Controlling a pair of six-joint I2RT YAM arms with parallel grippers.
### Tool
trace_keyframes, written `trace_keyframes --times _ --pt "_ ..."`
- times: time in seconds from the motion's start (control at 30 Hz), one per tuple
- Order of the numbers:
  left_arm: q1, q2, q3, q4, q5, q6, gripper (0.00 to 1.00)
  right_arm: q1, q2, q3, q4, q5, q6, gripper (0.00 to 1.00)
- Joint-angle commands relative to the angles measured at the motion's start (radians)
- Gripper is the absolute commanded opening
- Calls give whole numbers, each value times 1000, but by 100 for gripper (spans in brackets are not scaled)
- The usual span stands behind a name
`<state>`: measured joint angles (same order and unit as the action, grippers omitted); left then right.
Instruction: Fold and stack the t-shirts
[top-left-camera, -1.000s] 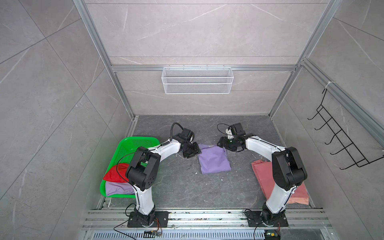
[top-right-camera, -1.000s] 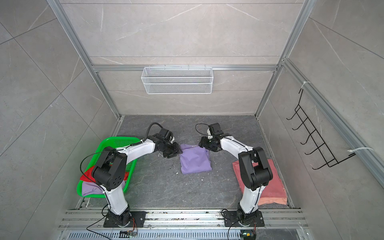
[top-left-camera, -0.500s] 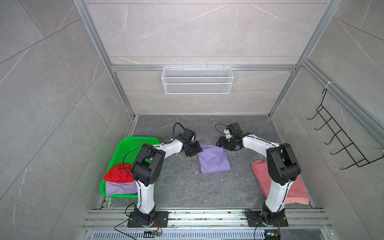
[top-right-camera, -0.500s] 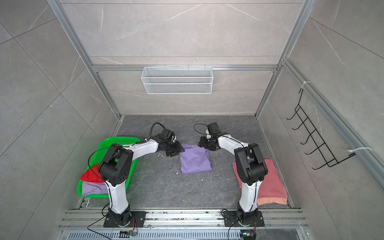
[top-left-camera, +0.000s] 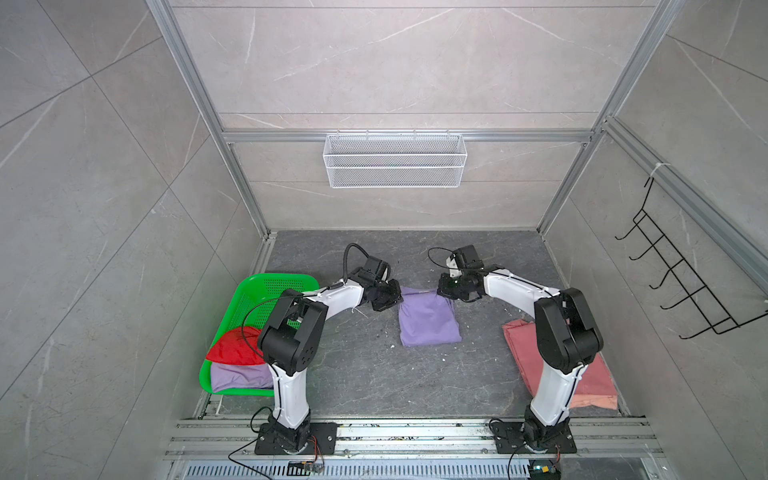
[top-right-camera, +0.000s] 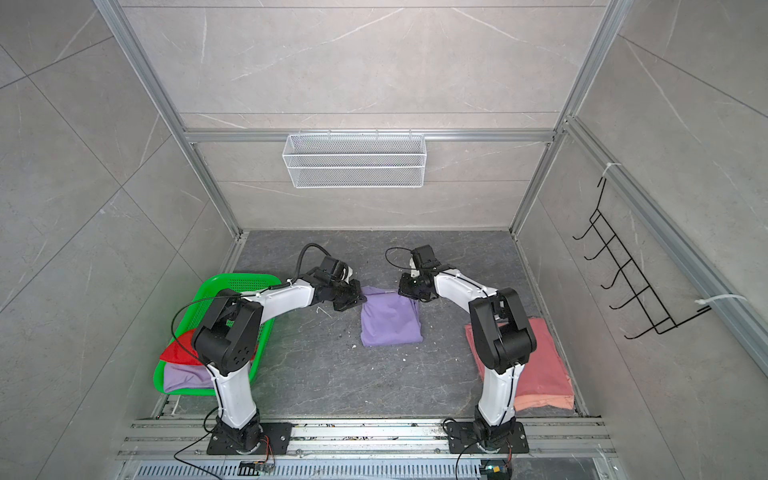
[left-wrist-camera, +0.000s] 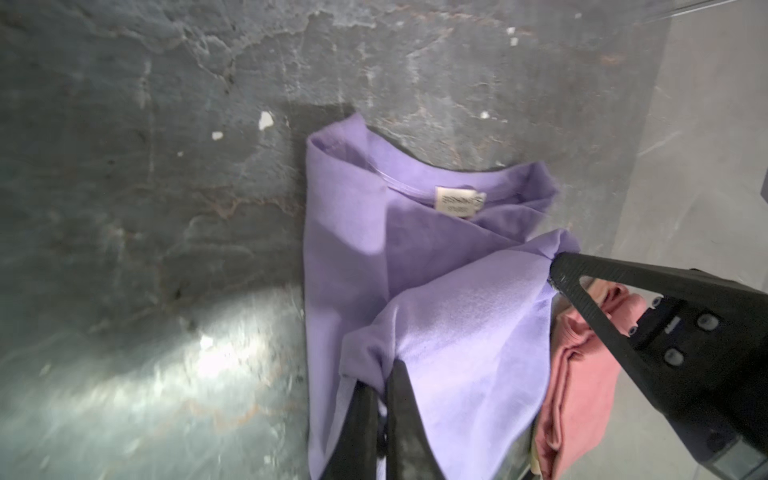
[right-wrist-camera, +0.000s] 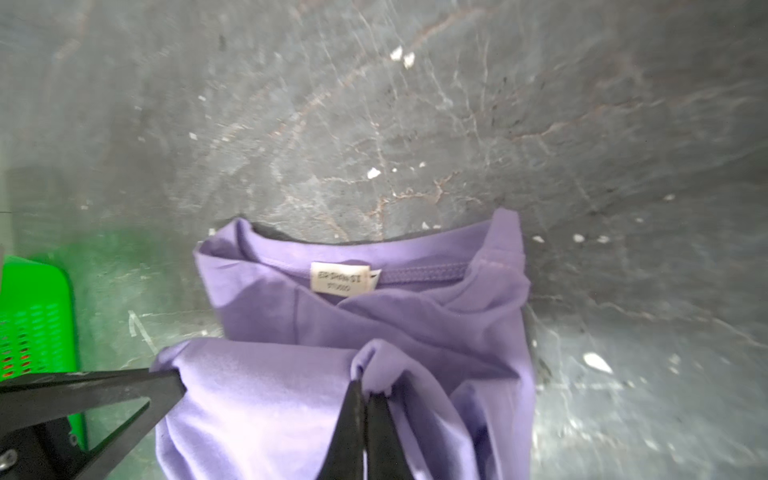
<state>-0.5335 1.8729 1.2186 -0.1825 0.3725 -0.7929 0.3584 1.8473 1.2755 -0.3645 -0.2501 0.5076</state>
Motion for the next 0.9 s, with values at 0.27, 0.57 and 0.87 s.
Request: trace_keyframes --times 0.27,0.57,0.87 --pt "-41 -199 29 -39 43 11 0 5 -331 -112 -75 108 71 6" --pt "8 93 205 -10 0 56 0 -21 -3 31 31 127 90 6" --pt "59 269 323 92 -53 54 30 -41 135 120 38 176 128 17"
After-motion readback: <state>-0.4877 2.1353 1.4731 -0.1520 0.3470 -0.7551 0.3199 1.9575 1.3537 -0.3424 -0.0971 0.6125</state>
